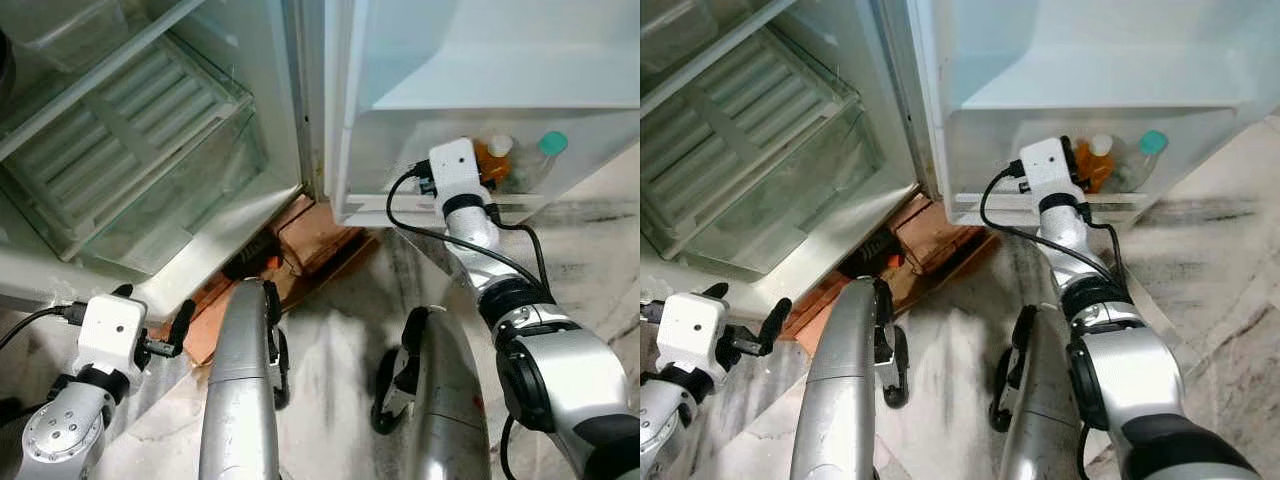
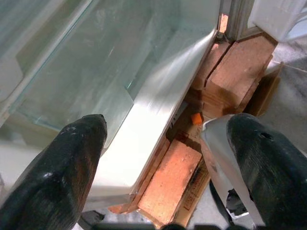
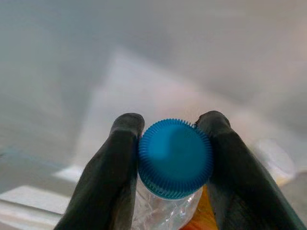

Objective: Restocking fridge

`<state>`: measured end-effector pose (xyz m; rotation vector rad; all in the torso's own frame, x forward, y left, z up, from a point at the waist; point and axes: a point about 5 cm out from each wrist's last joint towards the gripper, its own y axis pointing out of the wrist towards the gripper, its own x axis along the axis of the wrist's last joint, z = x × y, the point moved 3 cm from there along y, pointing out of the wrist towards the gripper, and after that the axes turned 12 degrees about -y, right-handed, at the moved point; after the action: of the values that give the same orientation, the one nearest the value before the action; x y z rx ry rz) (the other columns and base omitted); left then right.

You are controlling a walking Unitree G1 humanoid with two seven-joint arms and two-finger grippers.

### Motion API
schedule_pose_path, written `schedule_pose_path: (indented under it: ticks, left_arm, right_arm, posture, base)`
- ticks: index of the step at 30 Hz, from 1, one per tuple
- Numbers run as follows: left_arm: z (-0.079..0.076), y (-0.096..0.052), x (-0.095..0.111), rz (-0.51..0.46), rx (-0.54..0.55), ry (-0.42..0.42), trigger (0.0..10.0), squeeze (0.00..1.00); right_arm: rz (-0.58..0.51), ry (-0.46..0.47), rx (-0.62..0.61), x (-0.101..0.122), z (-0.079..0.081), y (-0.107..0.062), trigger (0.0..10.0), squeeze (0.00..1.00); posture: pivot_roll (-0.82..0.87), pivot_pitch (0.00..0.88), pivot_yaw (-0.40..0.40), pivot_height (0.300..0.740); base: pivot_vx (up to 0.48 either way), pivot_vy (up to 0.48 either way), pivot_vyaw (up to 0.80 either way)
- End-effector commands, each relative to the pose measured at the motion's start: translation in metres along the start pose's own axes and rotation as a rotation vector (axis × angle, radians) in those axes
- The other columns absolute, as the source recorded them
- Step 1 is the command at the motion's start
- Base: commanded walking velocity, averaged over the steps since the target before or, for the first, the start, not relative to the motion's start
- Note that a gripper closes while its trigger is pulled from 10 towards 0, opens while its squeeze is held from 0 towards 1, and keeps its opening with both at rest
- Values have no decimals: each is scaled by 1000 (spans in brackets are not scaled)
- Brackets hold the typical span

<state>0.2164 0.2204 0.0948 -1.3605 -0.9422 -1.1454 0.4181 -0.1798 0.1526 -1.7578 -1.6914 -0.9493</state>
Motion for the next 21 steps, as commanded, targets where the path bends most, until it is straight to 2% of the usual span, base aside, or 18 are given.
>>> schedule_pose_path:
  ticks: [1,6,12,21]
  left_arm:
    - [3,-3,-13,51,16,3,10000,0]
    - [2,2,-13,45,12,4,10000,0]
    - [0,16,-13,21,11,1,10000,0]
    - [-3,34,-16,-3,8,-13,10000,0]
  right_arm:
    - [157,-16,16,-40,2,-13,10000,1000]
    - [100,-31,-13,-24,-4,-5,10000,1000]
    - [30,11,-25,3,-15,8,10000,1000]
    - [-63,57,32,30,-12,16,10000,1000]
  posture:
    - [285,363,48,570]
    - [276,344,47,570]
    - [249,298,38,570]
    - [178,200,27,570]
  base:
    - [0,0,0]
    - [0,0,0]
    - [0,0,0]
    - [0,0,0]
